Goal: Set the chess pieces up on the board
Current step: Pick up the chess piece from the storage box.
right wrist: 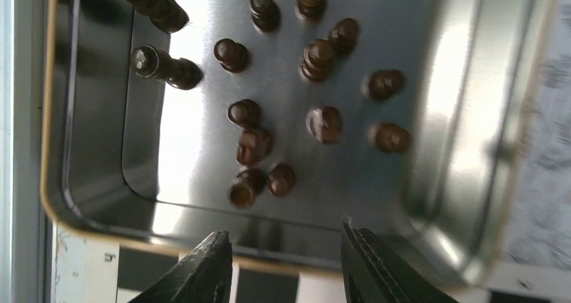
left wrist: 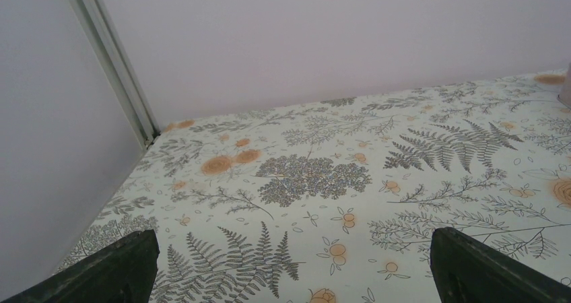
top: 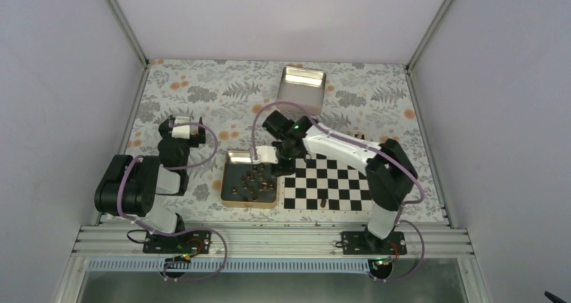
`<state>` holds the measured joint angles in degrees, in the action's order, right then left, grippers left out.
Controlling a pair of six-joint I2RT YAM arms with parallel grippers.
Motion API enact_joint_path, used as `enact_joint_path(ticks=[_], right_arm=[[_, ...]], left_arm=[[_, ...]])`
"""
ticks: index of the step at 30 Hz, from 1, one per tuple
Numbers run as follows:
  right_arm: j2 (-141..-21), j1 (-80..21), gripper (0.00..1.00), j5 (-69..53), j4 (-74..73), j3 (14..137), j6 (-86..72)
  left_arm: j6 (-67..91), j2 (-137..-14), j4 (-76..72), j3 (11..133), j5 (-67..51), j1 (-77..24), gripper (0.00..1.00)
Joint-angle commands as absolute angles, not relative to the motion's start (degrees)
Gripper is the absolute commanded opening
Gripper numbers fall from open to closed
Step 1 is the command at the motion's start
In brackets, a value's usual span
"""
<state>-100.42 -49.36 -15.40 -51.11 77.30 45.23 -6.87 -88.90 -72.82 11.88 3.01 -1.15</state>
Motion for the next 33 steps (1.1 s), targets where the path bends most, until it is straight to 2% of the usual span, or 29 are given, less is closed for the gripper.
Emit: enact_joint_path(ticks=[1,21,26,33], right_arm=[[-103.8,-52.2,0.43,-15.2,-47.5,77.5,42.9],[-110.5,-56.9,0.35,-14.9,-45.9,77.4,41.5],[-110.1,-57.0,0.27,-14.2,-45.0,77.0,40.9],[-108.3,-57.0,0.07,-13.4,-43.9,76.3,40.6]], left_arm=[[-6.6,-89.5,-75.8,12.1,2.9,-1.4,1.0],[-6.6,-89.5,-75.8,12.1,2.9,-1.4,1.0],[-6.6,-89.5,-75.7,12.1,2.9,-1.4,1.0],[-6.6,-89.5,-75.7,12.1,3.0,-1.4,1.0]])
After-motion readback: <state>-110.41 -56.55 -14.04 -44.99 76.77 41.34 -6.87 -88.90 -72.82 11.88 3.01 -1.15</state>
